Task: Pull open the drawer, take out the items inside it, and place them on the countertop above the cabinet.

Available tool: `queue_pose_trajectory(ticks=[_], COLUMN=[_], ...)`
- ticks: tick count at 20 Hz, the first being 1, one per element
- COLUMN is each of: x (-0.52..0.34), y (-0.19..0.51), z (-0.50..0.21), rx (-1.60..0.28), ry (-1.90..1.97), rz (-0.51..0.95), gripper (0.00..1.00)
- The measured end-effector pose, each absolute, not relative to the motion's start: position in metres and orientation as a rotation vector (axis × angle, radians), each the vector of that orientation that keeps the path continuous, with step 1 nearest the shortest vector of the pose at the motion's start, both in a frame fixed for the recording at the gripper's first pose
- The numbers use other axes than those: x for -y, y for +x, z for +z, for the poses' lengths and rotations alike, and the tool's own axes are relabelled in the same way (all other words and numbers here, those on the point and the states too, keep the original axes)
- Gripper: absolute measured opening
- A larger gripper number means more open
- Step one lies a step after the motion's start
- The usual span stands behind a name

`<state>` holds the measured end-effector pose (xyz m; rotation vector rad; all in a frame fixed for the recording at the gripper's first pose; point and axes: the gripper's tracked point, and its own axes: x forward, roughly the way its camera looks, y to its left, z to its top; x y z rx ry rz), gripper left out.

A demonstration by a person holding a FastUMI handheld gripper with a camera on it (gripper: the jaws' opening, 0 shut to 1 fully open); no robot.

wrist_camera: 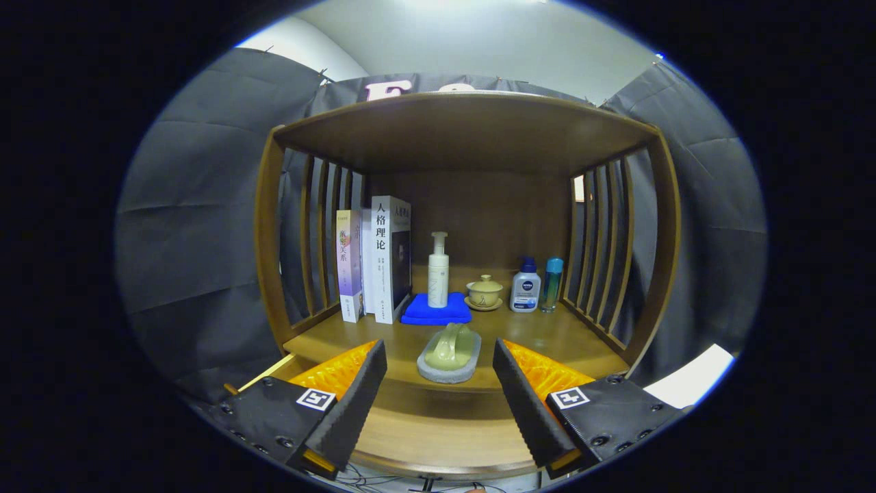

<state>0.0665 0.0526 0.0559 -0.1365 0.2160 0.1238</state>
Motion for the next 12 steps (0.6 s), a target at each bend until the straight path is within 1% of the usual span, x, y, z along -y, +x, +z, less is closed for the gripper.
queue_pose_trajectory(ticks=[7, 12], x=[-0.056, -0.050], y=[0.010, -0.015], z=[0.036, 0.017], rx=[-0.202, -0.210], ry=[-0.115, -0.093], rz=[0.139, 0.128], gripper=[0.98, 0.98])
